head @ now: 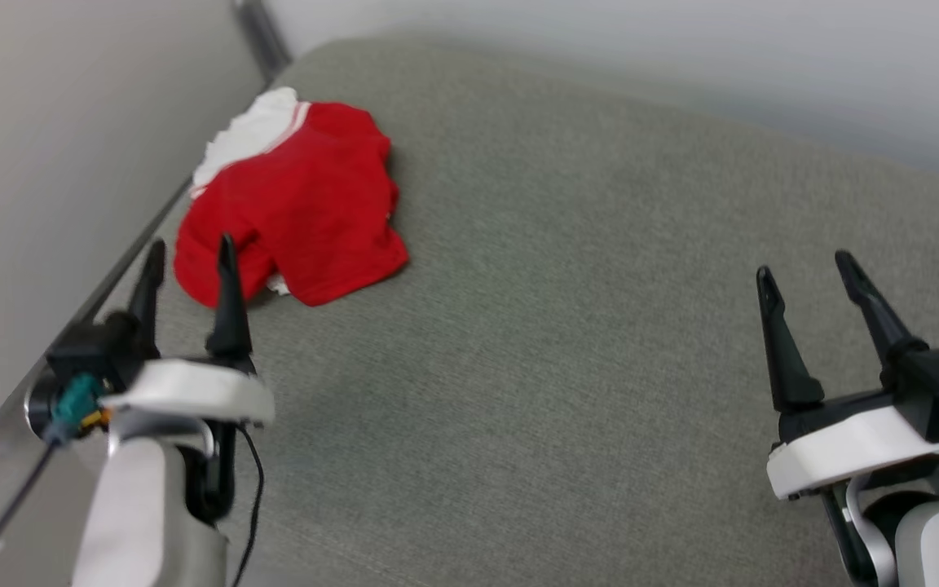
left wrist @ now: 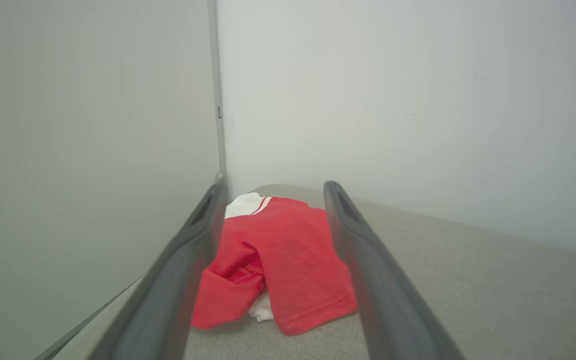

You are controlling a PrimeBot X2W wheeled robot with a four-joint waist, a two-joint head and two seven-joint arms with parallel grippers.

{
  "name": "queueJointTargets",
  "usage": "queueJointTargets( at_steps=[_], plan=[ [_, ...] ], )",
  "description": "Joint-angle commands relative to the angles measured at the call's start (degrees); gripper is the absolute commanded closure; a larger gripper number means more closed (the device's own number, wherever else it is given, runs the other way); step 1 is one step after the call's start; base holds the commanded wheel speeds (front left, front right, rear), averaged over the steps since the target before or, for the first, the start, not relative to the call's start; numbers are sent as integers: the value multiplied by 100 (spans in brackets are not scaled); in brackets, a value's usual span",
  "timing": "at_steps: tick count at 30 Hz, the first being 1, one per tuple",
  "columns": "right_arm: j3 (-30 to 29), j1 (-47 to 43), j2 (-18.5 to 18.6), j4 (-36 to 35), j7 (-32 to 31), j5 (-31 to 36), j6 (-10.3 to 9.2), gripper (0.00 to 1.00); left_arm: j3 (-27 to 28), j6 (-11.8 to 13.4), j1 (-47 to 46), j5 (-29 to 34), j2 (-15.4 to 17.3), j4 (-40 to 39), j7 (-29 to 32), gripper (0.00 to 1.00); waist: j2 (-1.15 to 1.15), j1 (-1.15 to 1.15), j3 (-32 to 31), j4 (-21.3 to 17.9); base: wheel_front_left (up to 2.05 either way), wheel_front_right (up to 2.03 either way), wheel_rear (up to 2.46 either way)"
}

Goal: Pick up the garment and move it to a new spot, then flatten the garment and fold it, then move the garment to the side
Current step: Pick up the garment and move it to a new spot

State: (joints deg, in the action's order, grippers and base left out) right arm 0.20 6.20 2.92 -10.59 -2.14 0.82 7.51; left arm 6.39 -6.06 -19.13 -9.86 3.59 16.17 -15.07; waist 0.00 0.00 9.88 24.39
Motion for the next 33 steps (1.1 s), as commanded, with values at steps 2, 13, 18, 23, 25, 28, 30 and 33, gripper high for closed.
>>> queueJointTargets(
  at_steps=[2, 13, 18, 23, 25, 28, 30, 33],
  plan=[
    [28, 208, -7, -123, -57, 99, -4, 0, 115, -19, -524, -88, 180, 238, -12, 0, 0, 0, 584, -362, 0, 0, 0],
    [175, 876, -6, -296, -15, 219, -4, 0, 136, -131, -2584, -913, 1434, 1611, 1762, 0, 0, 0, 1852, -1012, 0, 0, 0],
    [250, 1079, -6, -229, 84, 206, -3, 0, -182, -143, -2966, -1418, 2008, 2044, 2861, 0, 0, 0, 2206, -1202, 0, 0, 0],
    [280, 1273, -6, -155, 206, 191, -4, 0, -485, -139, -3150, -2137, 2553, 2469, 3981, 0, 0, 0, 2522, -1363, 0, 0, 0],
    [277, 1331, -6, -107, 241, 176, -4, 0, -550, -139, -3138, -2372, 2695, 2609, 4271, 0, 0, 0, 2607, -1411, 0, 0, 0],
    [254, 1397, -6, -33, 303, 182, -4, 0, -660, -137, -3045, -2635, 2800, 2903, 4747, 0, 0, 0, 2669, -1451, 0, 0, 0],
    [255, 1421, -6, 15, 331, 175, -3, 0, -686, -135, -2987, -2772, 2811, 3119, 5035, 0, 0, 0, 2673, -1469, 0, 0, 0],
    [250, 1431, -6, 66, 368, 137, -3, 0, -716, -113, -2977, -2805, 2845, 3361, 5226, 100, 0, 0, 2622, -1495, 0, 0, 0]
  ],
)
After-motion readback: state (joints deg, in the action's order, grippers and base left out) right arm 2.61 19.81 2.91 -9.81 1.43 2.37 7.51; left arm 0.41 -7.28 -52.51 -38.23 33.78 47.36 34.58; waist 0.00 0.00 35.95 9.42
